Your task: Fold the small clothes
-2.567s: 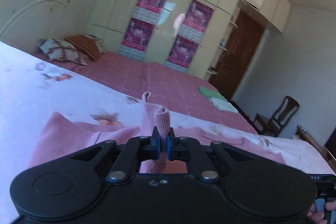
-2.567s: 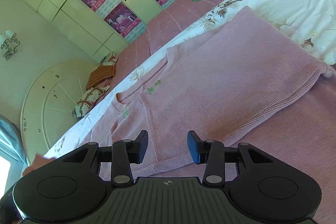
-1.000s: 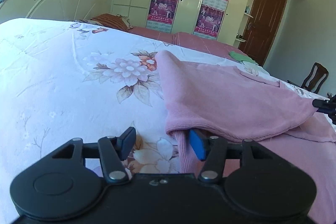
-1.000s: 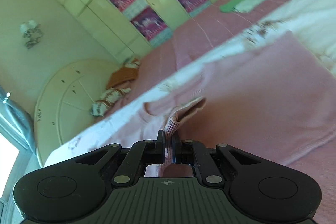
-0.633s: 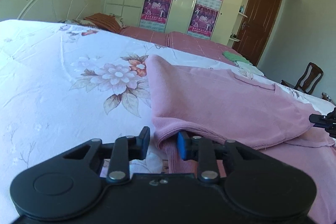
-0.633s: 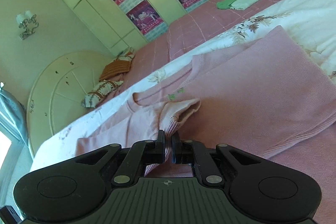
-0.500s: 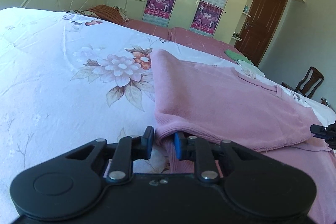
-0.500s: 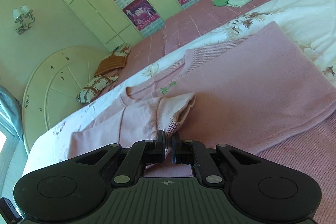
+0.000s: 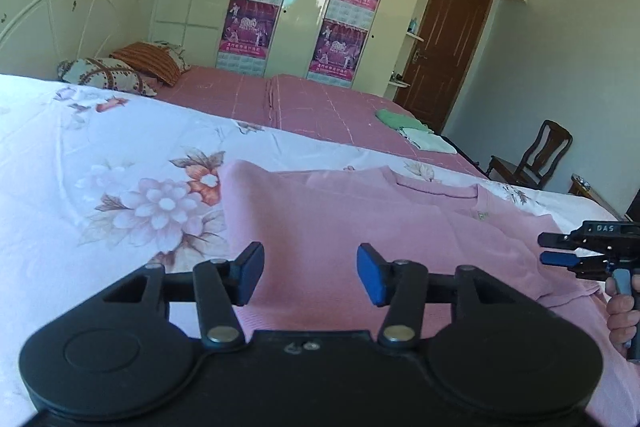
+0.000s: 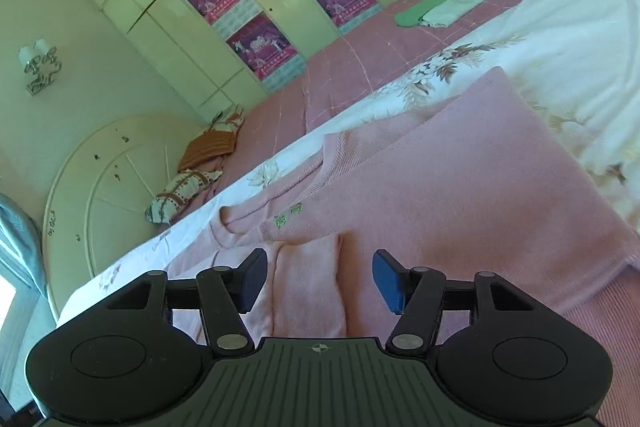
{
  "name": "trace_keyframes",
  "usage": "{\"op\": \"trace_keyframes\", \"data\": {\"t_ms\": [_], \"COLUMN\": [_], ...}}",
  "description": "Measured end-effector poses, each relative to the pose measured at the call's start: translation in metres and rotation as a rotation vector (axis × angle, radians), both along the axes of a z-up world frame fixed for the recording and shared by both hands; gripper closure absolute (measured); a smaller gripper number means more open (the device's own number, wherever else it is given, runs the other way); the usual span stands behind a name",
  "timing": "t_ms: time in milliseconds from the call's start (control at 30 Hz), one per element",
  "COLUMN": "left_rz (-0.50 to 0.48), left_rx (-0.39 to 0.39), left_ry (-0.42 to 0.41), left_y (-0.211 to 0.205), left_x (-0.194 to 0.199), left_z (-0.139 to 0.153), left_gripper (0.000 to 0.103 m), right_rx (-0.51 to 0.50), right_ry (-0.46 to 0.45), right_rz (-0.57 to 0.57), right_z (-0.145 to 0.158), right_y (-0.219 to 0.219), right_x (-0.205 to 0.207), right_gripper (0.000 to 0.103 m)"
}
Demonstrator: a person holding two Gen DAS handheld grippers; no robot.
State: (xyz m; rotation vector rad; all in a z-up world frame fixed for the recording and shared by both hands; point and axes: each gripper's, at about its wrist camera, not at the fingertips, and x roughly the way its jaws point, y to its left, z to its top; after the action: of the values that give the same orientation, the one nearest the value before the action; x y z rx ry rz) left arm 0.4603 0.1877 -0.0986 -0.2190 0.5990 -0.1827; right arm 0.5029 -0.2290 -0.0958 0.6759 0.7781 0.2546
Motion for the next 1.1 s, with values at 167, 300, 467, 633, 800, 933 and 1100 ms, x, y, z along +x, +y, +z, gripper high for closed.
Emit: {"op": "trace_keyframes", "data": {"t_ms": [167,300,467,633,800,933,1100], "left_rz": [-0.010,-0.019,-0.057,-0.077,-0.063,-0.067,-0.072], "left_rx": [0.034,0.050,0.081,0.089,0.083,0.085,0.111], "left_ry": [0.060,0.057,0.078,0.061,0.019,0.030,0.090], "left_y": [-0.012,-0.012,-0.011,-0.006,0.001,0.002,0.009], "left_x": [0.021,0.021,0.026,0.028,0.055,0.095,0.131], "left_z": [-0.033,-0.034,-0.031,-0.028,-0.014,-0.015,-0.036], "left_gripper": [0.055,0.054,0.051,0.050,0.048,0.048,0.047], "right_rx": [-0.085,-0.148,-0.228,-0.305,-0.322,-0.328,-0.392], "right_ry": [0.049,0.014,-0.052,-0.033,-0.090,-0.121,-0.102], "right_rz": [0.094,0.160,0.119,0.144,0.081,0.149,0.190], "right_z": [-0.019,-0.017,-0.011,-0.020,0.000,0.004,-0.015], "right_y": [0.022,0.032,0.033,0.041,0.034,0.052,0.080], "right_x": [0.022,0.023,0.014,0.014,0.015,0.026,0.040], "right_gripper": [0.074,0.092,0.097,0.097,0.095,0.095,0.095]}}
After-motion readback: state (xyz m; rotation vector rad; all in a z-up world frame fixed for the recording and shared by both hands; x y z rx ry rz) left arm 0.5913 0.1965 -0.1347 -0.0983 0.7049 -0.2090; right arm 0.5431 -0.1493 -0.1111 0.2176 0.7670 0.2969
